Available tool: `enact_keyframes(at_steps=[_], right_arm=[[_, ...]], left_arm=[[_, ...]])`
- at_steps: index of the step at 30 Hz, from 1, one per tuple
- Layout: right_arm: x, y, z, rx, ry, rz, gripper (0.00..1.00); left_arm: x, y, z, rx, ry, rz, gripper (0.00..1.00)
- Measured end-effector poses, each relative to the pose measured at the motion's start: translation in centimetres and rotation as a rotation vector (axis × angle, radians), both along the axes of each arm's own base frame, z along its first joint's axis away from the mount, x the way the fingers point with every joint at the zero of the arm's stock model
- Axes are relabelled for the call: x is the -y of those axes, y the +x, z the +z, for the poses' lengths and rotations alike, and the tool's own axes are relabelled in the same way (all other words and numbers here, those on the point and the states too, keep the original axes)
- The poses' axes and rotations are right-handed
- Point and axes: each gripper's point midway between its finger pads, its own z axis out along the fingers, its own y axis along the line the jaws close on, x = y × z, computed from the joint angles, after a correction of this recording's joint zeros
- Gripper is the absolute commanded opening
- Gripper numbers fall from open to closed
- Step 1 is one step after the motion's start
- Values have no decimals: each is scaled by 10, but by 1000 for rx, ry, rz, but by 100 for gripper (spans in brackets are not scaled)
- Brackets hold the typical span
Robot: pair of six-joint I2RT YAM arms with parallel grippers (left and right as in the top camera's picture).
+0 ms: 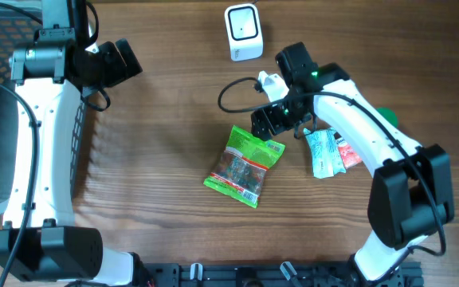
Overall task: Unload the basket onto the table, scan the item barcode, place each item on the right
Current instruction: 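Close the right gripper on the green snack bag's edge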
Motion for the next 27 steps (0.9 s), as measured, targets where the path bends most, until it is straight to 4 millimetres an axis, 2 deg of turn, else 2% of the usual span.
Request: enact_keyframes(at_steps=[4,8,9,10,11,12,13,21,27], right_arm=[[-8,-8,-33,-5,32,81,82],[-6,-17,-59,-12,39,106,76],[-6,-17,-62,-7,41,108,70],[-6,-19,-66,-8,43,110,57],[-6,-20,-68,-7,44,111,39],[-6,-20,-68,0,47,121,14],[-6,-20,-70,0,48,118,4],[2,-24,-74,-58,36,2,4],[25,-8,-63,-49,44,-129,4]], left_arm=[[0,0,0,0,0,0,100],[0,0,0,0,0,0,100],[0,0,0,0,0,0,100],[0,0,0,0,0,0,100],[0,0,0,0,0,0,100],[0,0,0,0,0,0,100],[0,0,0,0,0,0,100],[0,0,0,0,0,0,100],[0,0,0,0,0,0,100]])
